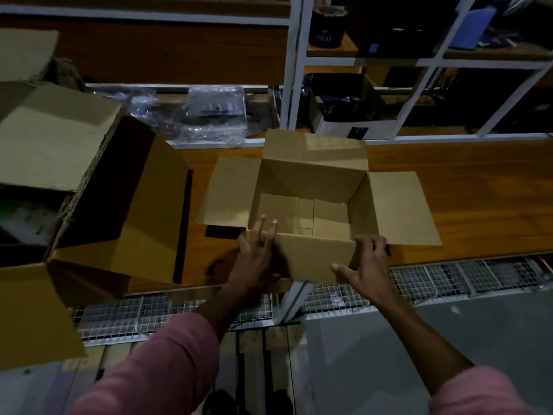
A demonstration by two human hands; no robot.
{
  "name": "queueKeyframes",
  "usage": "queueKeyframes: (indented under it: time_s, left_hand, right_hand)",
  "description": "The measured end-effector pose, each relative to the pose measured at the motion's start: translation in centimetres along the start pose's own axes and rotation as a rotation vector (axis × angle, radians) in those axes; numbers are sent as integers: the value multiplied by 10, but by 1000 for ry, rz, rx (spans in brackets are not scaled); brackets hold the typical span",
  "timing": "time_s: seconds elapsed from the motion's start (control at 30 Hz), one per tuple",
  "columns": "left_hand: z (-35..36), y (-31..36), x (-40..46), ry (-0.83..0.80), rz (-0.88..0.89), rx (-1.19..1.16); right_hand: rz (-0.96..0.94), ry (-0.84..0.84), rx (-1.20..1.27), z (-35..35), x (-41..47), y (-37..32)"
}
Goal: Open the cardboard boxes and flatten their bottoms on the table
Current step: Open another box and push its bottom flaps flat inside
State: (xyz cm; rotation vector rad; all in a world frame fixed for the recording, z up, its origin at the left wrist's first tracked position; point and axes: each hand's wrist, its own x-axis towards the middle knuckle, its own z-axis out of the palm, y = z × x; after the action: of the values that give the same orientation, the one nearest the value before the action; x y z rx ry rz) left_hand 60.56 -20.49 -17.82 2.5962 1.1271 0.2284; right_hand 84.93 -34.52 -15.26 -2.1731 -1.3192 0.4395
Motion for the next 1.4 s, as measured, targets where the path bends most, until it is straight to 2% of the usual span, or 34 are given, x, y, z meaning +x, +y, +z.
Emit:
queueKeyframes:
  time_s: [0.13,0.27,0.37,0.5,0.73,0.87,1.13,1.4]
  left_hand:
    - [-13,3,-3,89,45,89]
    - [-37,6,-2,170,45,17]
    - [-68,14,6,226,-8,86]
    - [-119,22,14,273,-44,175]
    - [-219,23,4,516,19,300]
    - [-283,10,-17,614,-23,374]
    - [-387,-61,-91,773,-38,424]
    - [-480,-201,-206,797,-128,502]
  right_hand:
    - [-92,83,25,-14,8,-6]
    - [-201,108,-73,-36,15,-27]
    - [-249,96,-164,-53,20,-46]
    - [-343,155,-245,-76,28,-75]
    - [-559,364,-244,-116,49,-148]
    - [-642,453,-236,-132,54,-207]
    - [-737,501,-167,-114,32,-349]
    - [-833,490,-130,-24,-14,-521]
